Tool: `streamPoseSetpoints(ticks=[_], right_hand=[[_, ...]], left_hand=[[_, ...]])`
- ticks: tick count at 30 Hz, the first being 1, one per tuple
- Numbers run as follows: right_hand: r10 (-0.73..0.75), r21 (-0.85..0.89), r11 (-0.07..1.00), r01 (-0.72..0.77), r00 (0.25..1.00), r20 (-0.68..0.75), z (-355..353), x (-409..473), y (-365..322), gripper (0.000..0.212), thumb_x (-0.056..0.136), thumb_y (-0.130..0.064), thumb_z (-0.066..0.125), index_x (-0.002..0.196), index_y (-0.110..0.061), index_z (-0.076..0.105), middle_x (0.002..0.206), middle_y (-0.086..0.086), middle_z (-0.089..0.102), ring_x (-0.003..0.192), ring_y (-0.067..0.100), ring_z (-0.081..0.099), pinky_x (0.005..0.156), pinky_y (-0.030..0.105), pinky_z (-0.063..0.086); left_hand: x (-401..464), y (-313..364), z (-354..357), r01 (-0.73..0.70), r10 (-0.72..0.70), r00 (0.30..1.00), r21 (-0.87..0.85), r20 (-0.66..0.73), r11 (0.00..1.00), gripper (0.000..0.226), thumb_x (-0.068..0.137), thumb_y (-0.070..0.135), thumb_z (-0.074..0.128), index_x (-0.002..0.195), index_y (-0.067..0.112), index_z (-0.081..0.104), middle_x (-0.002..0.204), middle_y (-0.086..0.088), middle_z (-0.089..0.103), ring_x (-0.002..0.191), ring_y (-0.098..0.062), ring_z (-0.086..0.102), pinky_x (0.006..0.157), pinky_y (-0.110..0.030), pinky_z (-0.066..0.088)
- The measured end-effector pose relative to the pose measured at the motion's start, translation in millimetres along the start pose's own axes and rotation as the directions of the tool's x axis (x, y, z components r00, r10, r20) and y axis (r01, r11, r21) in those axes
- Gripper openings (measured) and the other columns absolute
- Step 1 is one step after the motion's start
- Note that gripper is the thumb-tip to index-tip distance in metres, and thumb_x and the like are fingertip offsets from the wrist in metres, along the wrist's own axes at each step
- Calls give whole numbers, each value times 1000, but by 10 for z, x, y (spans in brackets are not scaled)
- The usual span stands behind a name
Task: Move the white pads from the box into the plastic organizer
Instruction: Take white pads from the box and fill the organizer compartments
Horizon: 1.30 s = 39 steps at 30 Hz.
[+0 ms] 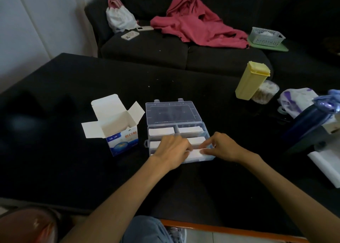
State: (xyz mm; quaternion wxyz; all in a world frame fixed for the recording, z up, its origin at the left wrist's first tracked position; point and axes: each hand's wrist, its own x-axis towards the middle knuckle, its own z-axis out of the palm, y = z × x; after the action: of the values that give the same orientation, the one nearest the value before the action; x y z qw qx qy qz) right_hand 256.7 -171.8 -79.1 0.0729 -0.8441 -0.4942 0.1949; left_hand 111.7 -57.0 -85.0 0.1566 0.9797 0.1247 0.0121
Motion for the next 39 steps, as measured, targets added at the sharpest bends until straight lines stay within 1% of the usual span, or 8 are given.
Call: streamPoseSetpoints(ticks=[2,5,10,17,21,28,33,39], right_hand=[[-13,-93,996,9,999,-40,14,-45,-12,29,88,-30,61,116,-23,66,111,-3,64,68,-2,39,64,9,28],[-45,-209,978,30,997,-67,-16,-93,-37,30,86,-37,62,114,-26,66,109,-5,65,77,0,43,75,15,36],[6,-152,988,-11,999,-31,-253,-56,-29,24,84,-26,66,108,-23,69,109,-5,67,88,7,61,74,18,49],[56,-270,961,-60,998,-25,-129,-24,-64,22,85,-26,64,107,-25,69,115,-4,60,94,10,56,77,20,47],[72,-191,979,-77,997,-28,-107,-45,-37,20,82,-25,68,101,-25,71,111,-6,64,86,5,53,79,22,51],[223,9,975,-223,970,-97,-134,-23,-21,18,84,-19,67,101,-19,71,102,-1,68,81,7,59,70,17,49],[318,27,948,-317,941,-120,-140,-7,-30,14,83,-24,68,95,-18,73,94,-3,70,73,6,59,64,18,49],[371,-10,928,-371,928,10,-51,7,-52,21,79,-31,71,97,-19,72,93,-3,66,75,7,58,58,16,43]], left_hand=[[-1,12,28,3,-3,1000,27,1,1000,29,94,26,50,120,25,64,106,-8,67,95,-25,60,85,-41,50],[-1,15,36,7,-7,1000,40,-5,999,27,94,26,50,117,24,66,105,-6,68,94,-25,61,84,-40,50],[46,13,57,35,-35,999,11,-15,999,25,91,20,51,106,24,71,101,-2,71,95,-26,63,84,-39,50],[61,50,52,24,-21,999,72,-49,997,28,93,21,48,112,24,68,107,-6,68,99,-29,61,80,-35,42],[48,55,57,37,-34,999,104,-32,994,26,93,30,49,107,17,67,104,-9,67,96,-30,60,78,-36,42],[73,24,51,50,-51,998,39,24,998,27,93,28,50,112,22,68,107,-6,68,101,-27,60,83,-37,45],[92,20,42,39,-39,999,28,21,999,29,92,22,50,116,25,67,110,-6,68,102,-28,60,85,-37,47],[93,35,33,31,-33,999,68,25,997,25,91,20,50,107,19,68,103,-7,68,97,-29,61,81,-36,46]])
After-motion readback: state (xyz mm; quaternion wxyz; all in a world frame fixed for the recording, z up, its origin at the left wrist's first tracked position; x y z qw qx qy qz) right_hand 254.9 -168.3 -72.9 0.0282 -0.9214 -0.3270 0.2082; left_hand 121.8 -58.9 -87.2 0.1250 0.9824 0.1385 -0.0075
